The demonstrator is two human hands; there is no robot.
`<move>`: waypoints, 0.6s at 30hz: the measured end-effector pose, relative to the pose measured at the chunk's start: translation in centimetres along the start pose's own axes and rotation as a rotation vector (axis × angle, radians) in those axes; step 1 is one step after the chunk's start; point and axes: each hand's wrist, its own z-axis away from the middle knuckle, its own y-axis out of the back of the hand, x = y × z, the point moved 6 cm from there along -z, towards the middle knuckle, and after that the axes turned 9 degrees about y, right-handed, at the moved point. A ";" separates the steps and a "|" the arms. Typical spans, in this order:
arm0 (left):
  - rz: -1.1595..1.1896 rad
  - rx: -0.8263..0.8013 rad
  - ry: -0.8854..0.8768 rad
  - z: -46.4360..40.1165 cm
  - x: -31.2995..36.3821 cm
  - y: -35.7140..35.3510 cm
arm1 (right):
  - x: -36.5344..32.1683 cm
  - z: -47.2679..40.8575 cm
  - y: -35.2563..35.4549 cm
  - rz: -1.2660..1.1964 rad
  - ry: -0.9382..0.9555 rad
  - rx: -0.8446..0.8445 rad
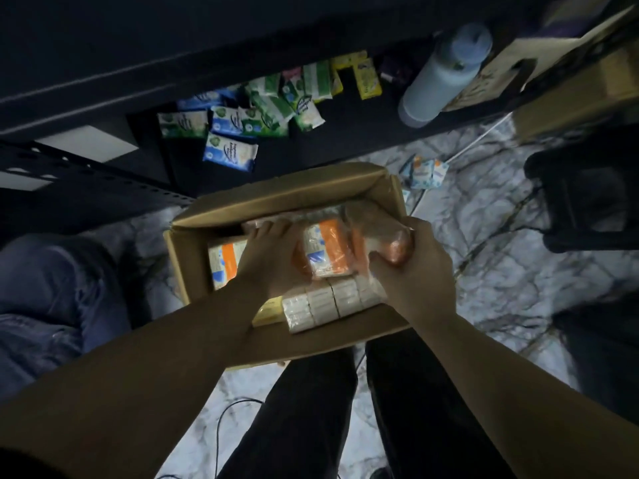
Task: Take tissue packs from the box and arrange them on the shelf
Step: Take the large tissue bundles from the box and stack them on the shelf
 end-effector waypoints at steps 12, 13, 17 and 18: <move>0.429 0.269 -0.069 12.0 5.8 21.0 | -13.8 3.8 16.8 -0.087 0.128 -0.052; 0.442 0.285 -0.084 13.1 6.5 23.0 | -15.3 4.4 18.5 -0.089 0.163 -0.059; 0.455 0.398 -0.156 17.8 9.4 31.1 | -21.7 6.8 25.3 -0.046 0.338 -0.099; 0.460 0.432 -0.180 19.1 10.1 33.2 | -23.3 7.4 27.0 -0.033 0.379 -0.100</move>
